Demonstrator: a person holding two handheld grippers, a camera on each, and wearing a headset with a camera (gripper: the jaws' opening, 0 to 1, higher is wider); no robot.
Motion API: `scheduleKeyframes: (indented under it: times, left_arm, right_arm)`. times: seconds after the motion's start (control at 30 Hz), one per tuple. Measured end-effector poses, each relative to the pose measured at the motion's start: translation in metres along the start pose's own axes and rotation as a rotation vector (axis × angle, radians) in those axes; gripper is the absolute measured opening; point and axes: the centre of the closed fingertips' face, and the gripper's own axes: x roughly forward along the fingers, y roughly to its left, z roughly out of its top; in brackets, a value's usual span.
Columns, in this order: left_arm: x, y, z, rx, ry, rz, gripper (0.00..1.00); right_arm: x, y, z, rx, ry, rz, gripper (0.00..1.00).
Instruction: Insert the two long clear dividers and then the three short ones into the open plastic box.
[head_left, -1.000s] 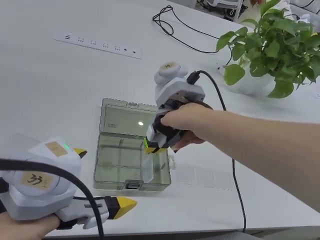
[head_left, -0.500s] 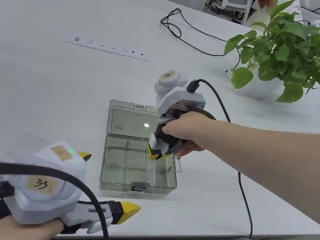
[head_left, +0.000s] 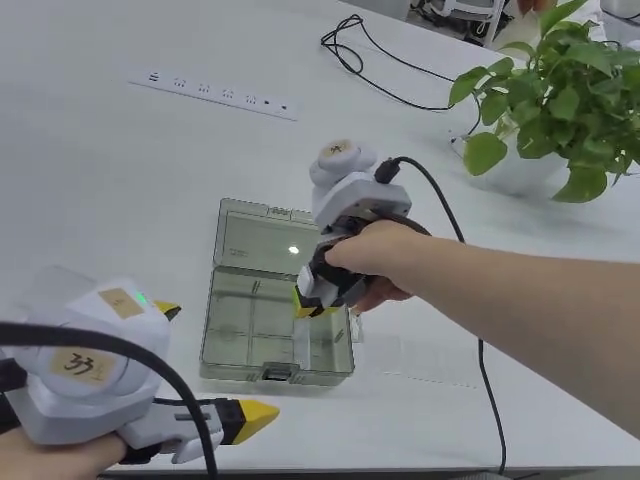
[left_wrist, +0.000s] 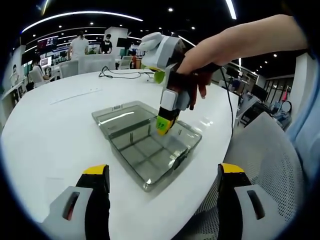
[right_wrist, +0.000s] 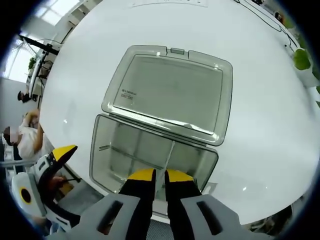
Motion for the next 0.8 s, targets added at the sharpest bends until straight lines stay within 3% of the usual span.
scheduleKeyframes:
  times: [0.07,0.57,0.8]
  left_arm:
    - [0.000,0.000,-0.001,0.000,0.002,0.000,0.91]
    - [-0.001,-0.002,-0.002,0.010,0.016,0.000,0.91]
    - [-0.001,-0.004,0.000,0.017,0.020,0.000,0.91]
  right_arm:
    - [0.001,0.003,0.000,0.026,-0.012,0.026,0.18]
    - [0.001,0.012,0.011,0.012,-0.120,0.099,0.58]
    - [-0.001,0.015,0.017,0.004,-0.169,0.126,0.69]
